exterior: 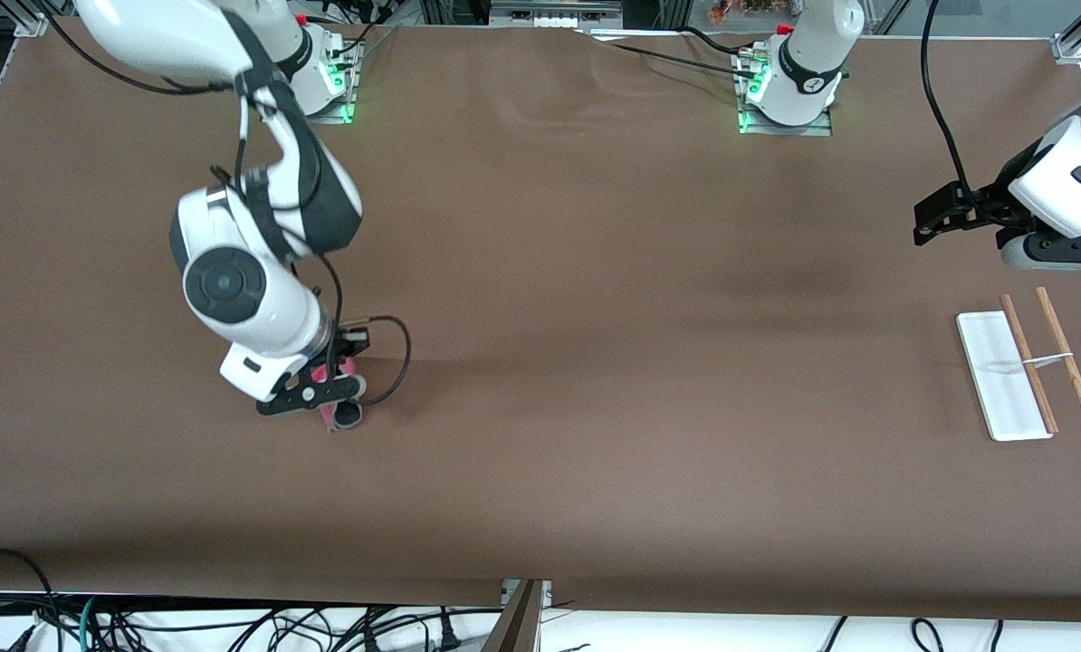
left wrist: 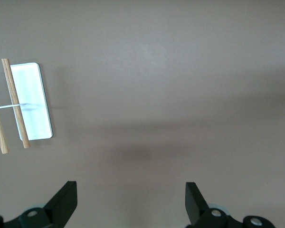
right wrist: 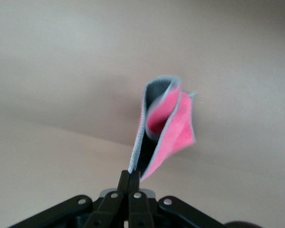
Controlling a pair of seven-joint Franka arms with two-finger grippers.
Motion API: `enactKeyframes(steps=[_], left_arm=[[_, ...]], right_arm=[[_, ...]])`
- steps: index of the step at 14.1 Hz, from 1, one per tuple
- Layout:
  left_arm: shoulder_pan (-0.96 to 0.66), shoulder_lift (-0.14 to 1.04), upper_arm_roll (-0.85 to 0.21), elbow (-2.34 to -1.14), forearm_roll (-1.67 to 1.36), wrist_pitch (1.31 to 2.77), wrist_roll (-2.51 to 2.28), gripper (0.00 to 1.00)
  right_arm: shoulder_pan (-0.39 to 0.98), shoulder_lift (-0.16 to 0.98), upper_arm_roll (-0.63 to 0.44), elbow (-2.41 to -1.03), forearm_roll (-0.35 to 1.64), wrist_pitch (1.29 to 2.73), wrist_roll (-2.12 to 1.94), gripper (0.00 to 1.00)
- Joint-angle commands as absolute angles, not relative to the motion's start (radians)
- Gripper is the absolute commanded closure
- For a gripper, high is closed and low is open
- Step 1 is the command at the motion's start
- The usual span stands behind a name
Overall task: Pass towel and hang on rack
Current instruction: 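Lift the pink towel with the right gripper toward the table middle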
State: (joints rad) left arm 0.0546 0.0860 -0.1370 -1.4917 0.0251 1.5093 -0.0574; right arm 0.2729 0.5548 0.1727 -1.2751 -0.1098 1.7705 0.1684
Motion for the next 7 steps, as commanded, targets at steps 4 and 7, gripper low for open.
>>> enactKeyframes(steps=[4, 7], left_arm=[[0.058, 0.092, -0.137, -1.47, 0.023, 1.5, -0.066, 0.0], [0.058, 0.094, -0.137, -1.47, 0.023, 1.5, -0.064, 0.0]], right_arm=[[0.29, 0.575, 0.319, -1.074, -0.009, 1.713, 0.251, 1.0], [0.36, 0.577, 0.331, -1.068, -0.009, 1.804, 0.285, 1.0]])
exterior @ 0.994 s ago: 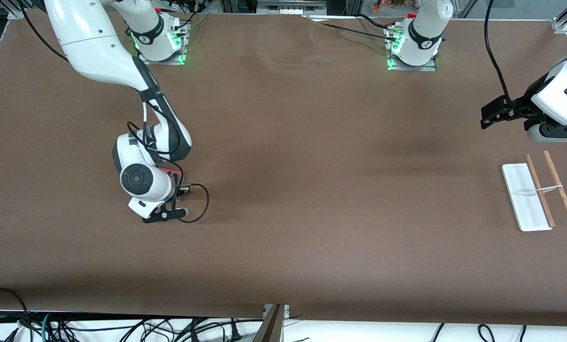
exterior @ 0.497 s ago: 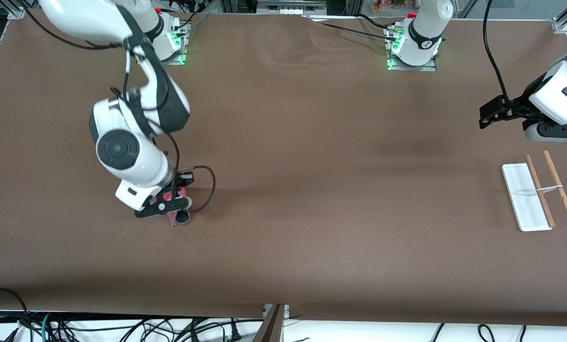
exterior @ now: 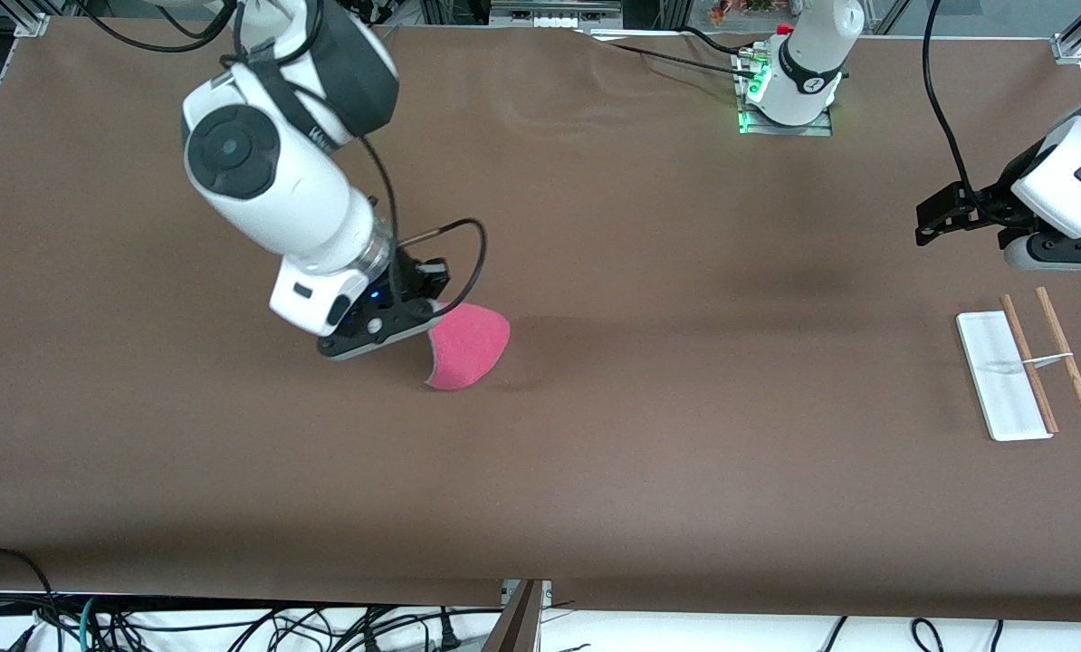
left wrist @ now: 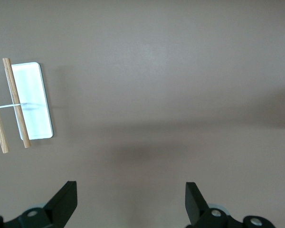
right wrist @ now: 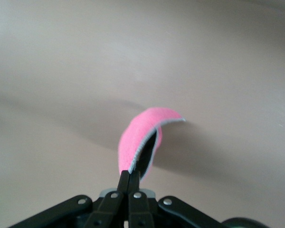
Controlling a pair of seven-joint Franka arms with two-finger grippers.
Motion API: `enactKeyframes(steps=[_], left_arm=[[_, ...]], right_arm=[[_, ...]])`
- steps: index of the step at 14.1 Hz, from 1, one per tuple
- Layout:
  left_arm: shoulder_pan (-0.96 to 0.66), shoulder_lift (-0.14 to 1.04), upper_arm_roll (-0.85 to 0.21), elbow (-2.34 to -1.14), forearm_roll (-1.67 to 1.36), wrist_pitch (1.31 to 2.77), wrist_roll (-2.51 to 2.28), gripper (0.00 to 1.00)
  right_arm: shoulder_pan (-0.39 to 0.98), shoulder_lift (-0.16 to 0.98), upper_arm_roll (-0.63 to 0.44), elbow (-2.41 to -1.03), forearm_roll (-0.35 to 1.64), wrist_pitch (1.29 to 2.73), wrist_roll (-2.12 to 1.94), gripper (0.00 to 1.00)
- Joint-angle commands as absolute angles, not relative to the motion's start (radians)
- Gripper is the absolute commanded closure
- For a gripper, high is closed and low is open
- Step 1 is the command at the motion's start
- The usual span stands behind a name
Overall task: Pass towel and hang on rack
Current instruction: 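Lift the pink towel with the right gripper toward the table middle, then hold the towel up with the right gripper while the left gripper approaches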
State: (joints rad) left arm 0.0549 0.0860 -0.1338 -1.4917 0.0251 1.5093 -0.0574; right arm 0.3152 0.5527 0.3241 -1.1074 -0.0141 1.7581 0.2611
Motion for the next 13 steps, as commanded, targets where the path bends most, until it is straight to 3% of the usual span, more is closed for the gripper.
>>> enactKeyframes(steps=[1, 5, 13], left_arm=[[0.057, 0.094, -0.137, -1.47, 0.025, 1.5, -0.064, 0.0], [0.057, 0.091, -0.141, -1.47, 0.026, 1.497, -0.061, 0.0], [0.044, 0.091, -0.158, -1.447, 0.023, 1.496, -0.054, 0.0]], right_arm=[[0.397, 0.586, 0.331, -1.068, -0.009, 1.859, 0.287, 1.0], [0.498, 0.621, 0.328, -1.069, -0.015, 2.014, 0.278, 1.0], [0.626, 0.62, 0.328, -1.068, -0.086, 2.031, 0.212, 1.0]])
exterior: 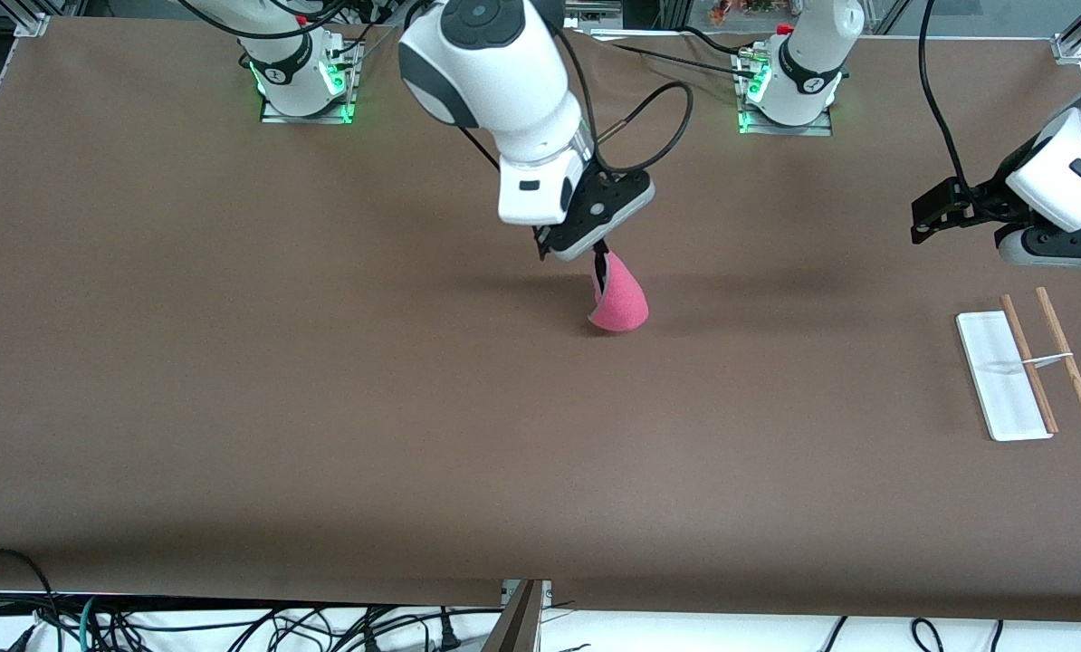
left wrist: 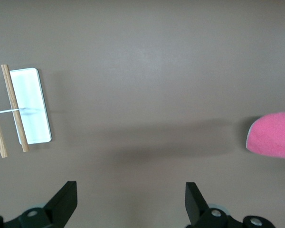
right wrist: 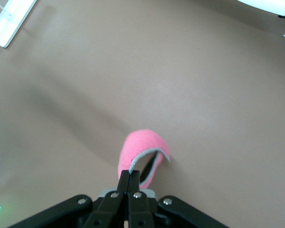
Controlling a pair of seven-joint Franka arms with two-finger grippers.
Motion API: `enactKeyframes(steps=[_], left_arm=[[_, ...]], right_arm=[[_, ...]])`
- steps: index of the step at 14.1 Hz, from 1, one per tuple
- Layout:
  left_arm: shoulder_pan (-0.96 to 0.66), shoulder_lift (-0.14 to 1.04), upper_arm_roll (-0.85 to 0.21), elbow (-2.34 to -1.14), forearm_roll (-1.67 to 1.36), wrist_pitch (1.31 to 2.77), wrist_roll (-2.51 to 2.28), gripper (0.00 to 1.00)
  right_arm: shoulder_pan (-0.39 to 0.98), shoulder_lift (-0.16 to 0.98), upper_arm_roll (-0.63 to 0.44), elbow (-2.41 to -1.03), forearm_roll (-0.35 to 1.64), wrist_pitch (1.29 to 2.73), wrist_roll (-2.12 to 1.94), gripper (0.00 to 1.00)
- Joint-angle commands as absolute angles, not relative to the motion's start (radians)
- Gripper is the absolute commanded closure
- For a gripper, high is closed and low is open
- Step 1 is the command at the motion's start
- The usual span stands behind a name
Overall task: Pass towel and hang on rack
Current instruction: 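Hold the towel up with the right gripper while the left gripper approaches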
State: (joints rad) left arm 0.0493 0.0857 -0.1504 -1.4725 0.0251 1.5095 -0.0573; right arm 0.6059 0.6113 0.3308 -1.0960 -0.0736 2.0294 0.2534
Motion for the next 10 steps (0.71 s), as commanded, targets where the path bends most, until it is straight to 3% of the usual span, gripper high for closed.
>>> enactKeyframes(steps=[1, 10], left_arm=[[0.051, 0.091, -0.163, -1.451, 0.002, 1.517, -0.049, 0.0], [0.058, 0.064, -0.179, -1.664, -0.089, 1.681, -0.046, 0.0]], right_arm=[[0.627, 0.62, 0.328, -1.068, -0.086, 2.033, 0.212, 1.0], [0.626, 0.612, 0.328, -1.068, -0.081, 2.063, 0.215, 1.0]])
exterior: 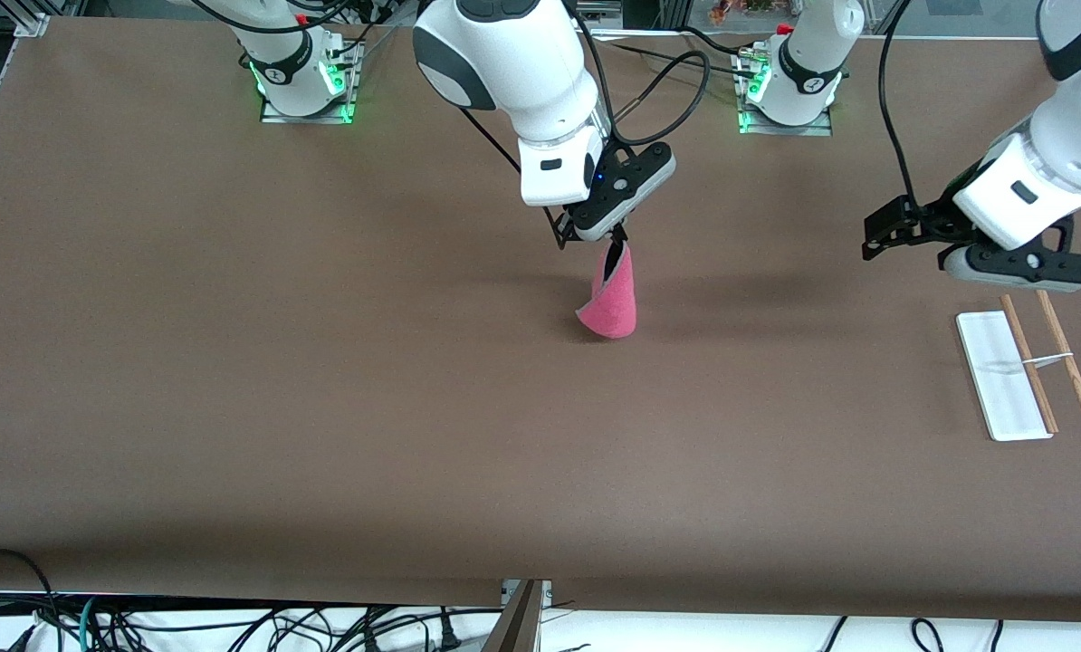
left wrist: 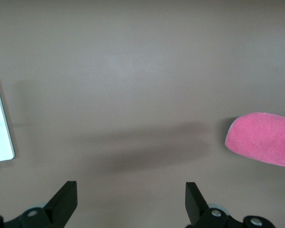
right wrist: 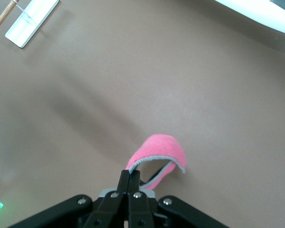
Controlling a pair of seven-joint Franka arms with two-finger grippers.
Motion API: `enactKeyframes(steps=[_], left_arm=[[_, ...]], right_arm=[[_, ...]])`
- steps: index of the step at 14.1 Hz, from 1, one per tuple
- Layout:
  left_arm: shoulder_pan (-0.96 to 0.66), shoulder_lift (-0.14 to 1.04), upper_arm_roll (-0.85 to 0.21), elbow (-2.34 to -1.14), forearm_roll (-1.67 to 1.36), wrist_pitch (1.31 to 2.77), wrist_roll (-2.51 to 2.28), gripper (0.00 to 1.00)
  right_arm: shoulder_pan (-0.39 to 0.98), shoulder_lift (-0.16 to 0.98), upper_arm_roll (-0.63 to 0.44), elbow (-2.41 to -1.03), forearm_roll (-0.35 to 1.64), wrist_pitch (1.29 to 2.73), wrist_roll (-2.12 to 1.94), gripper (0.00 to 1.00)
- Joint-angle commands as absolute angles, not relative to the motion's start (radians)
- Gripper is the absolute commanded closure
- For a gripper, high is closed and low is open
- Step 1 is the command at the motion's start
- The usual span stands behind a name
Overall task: Pass towel and hang on rack
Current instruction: 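Hold the towel up with the right gripper while the left gripper approaches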
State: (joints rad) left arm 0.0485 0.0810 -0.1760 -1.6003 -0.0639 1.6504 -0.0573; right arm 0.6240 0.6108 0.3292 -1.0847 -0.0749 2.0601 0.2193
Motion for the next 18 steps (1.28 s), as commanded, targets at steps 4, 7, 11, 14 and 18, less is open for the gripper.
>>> enactKeyframes(steps=[4, 7, 11, 14, 18], left_arm=[[0.055, 0.098, -0.184, -1.704, -0.112, 1.718, -0.038, 0.0], [0.054, 0.104, -0.184, -1.813, -0.188, 1.83, 0.05, 0.0], [0.051, 0.126, -0.184, -1.934, -0.28, 2.008, 0.354, 0.0], [0.029, 0.133, -0.192, -2.028, -0.32, 2.172, 0.533, 0.0], [0.015, 0.178, -0.195, -2.112, -0.593, 2.293, 0.912, 0.0]], right_arm=[[0.629, 0.609, 0.331, -1.068, -0.081, 2.069, 0.207, 1.0], [0.626, 0.575, 0.328, -1.068, -0.078, 2.069, 0.204, 1.0], [0.62, 0.537, 0.33, -1.066, -0.072, 2.071, 0.21, 1.0], [0.617, 0.523, 0.33, -1.066, -0.063, 2.069, 0.212, 1.0], [0.617, 0.523, 0.33, -1.066, -0.063, 2.088, 0.212, 1.0]])
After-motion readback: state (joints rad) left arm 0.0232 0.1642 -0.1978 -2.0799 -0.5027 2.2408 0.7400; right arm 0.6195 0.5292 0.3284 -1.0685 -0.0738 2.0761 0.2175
